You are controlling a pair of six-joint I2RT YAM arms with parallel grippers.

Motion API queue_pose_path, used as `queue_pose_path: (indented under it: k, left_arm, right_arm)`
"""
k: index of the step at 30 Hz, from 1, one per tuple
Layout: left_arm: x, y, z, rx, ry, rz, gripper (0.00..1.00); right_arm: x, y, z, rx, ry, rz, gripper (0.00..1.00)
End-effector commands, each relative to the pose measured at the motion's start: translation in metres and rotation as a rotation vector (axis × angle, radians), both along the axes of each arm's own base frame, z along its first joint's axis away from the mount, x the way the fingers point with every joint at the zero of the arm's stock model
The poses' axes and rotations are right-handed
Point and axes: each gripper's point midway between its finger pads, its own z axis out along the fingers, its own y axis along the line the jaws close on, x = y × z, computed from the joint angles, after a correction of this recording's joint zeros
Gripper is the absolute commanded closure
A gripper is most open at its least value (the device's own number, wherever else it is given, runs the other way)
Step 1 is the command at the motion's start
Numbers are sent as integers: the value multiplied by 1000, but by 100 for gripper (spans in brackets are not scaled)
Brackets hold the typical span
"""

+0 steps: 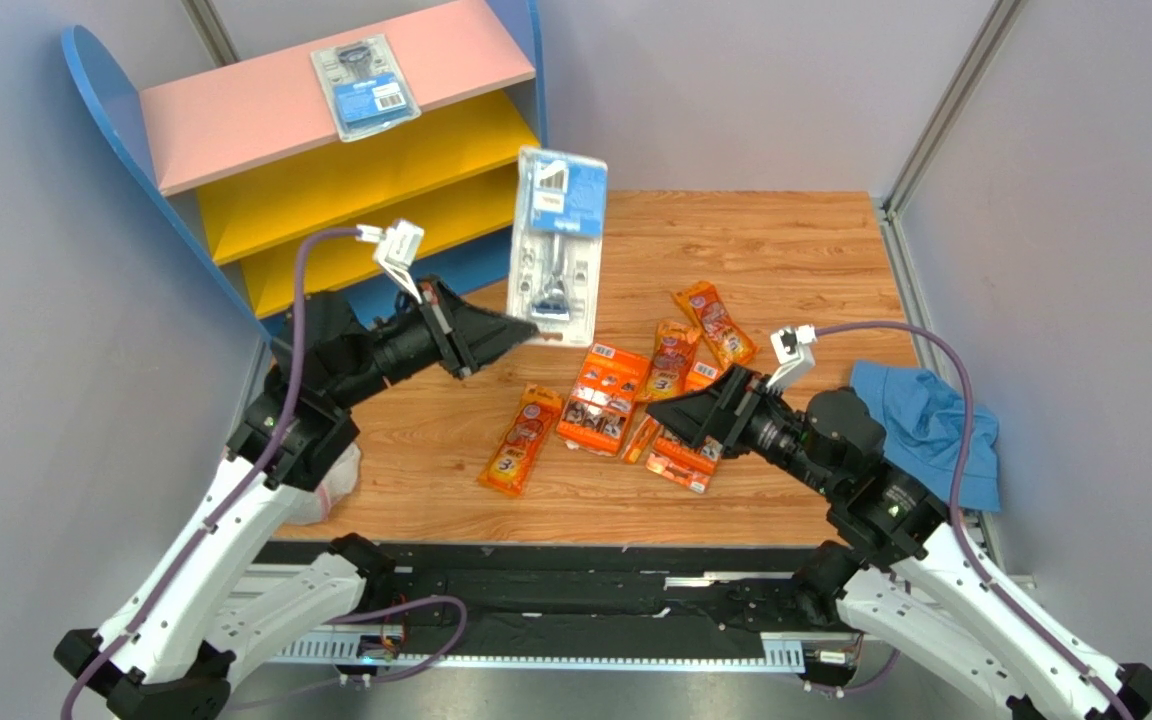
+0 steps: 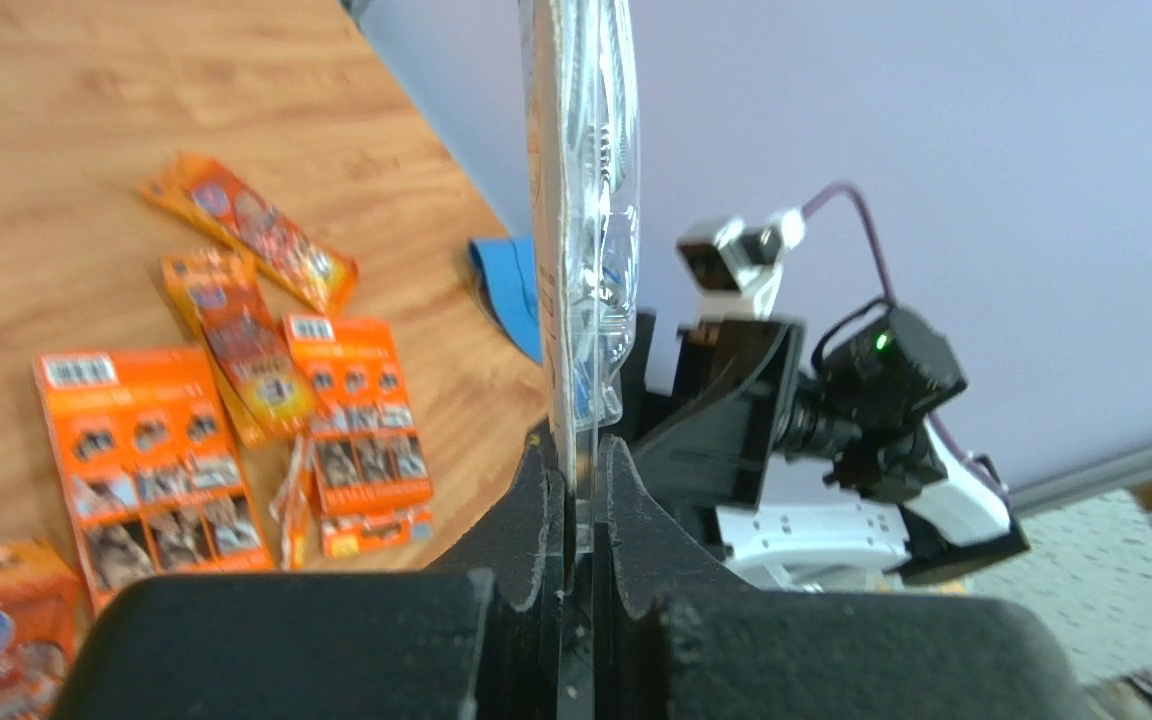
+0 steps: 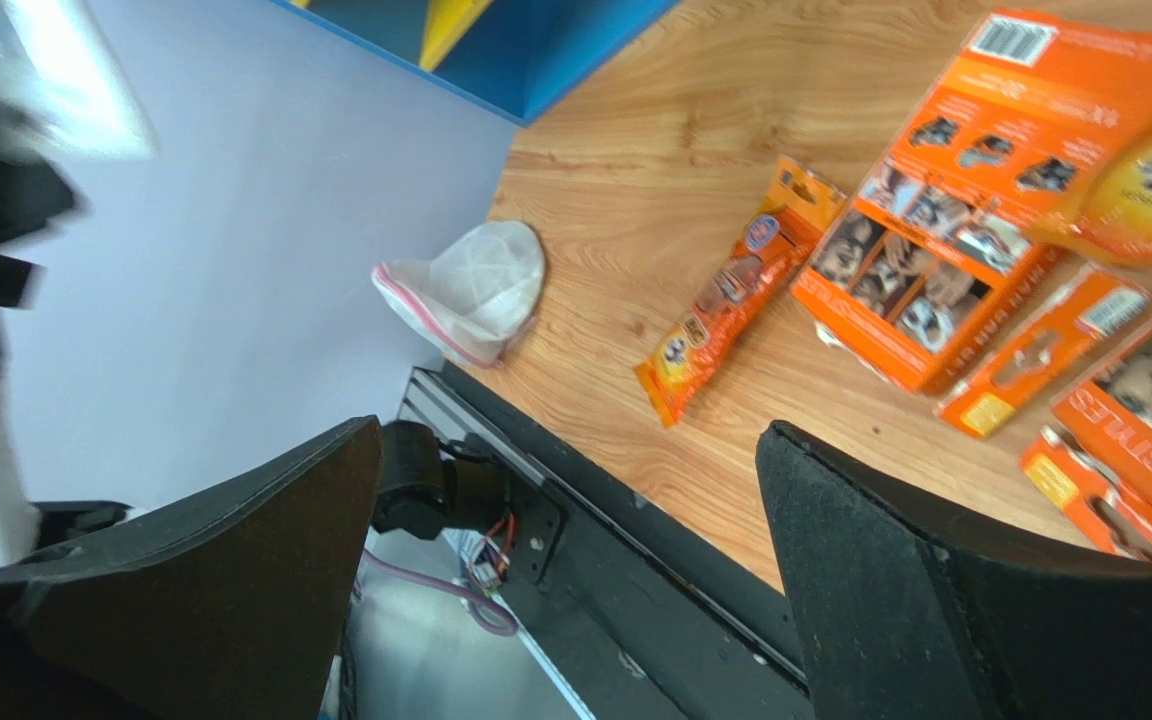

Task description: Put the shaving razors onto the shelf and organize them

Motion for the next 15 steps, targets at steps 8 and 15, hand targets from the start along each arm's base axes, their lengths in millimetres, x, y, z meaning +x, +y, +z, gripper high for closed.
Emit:
queue_pose_path:
  k: [8,15]
  left_arm:
    - [45,36,102,77,-123,160,100]
    - [91,60,150,3,-108,290,100]
  right_arm:
    - [-17,-15,-59,-87,98,0,0]
    - [-19,-21,-68,-116,104,-10,0]
